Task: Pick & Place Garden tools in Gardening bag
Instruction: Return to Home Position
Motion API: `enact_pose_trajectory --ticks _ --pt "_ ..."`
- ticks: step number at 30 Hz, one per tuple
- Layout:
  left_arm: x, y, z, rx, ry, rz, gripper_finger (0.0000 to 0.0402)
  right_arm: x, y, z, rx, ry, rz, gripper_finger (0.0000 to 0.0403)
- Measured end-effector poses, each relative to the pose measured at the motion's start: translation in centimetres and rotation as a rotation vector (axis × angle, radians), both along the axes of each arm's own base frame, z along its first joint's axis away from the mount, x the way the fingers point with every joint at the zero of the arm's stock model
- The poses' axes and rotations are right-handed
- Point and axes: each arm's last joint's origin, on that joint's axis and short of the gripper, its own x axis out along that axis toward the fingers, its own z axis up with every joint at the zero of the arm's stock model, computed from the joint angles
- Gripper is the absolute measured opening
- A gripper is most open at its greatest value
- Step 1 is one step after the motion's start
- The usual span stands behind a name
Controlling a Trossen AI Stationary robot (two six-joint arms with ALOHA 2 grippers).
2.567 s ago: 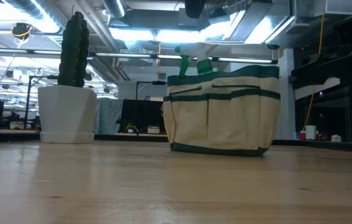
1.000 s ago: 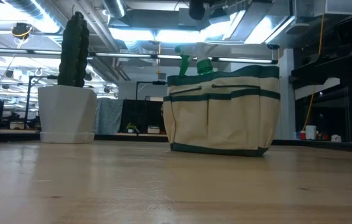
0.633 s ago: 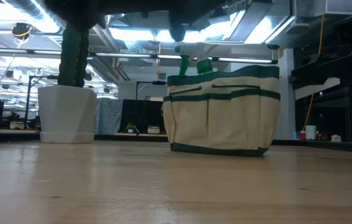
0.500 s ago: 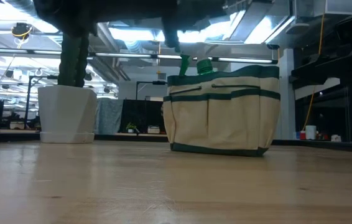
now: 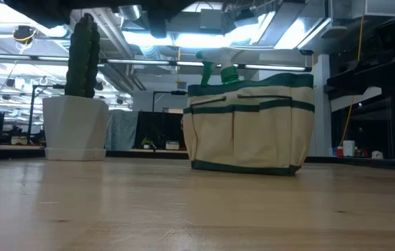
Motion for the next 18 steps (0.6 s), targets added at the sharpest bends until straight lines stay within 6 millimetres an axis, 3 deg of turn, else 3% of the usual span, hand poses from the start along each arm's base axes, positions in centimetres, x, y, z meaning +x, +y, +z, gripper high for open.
enact_pose_trajectory --ticks 8,18 --pt "-3.0 0.8 1.2 0.013 0.032 0.004 0.0182 0.0 0.0 0.0 0.0 0.0 0.0 0.0265" --pt "-7.9 1.9 -0.3 0.04 0.03 -0.042 0.0182 0.0 0.0 0.0 0.0 0.0 -0.001 0.0265"
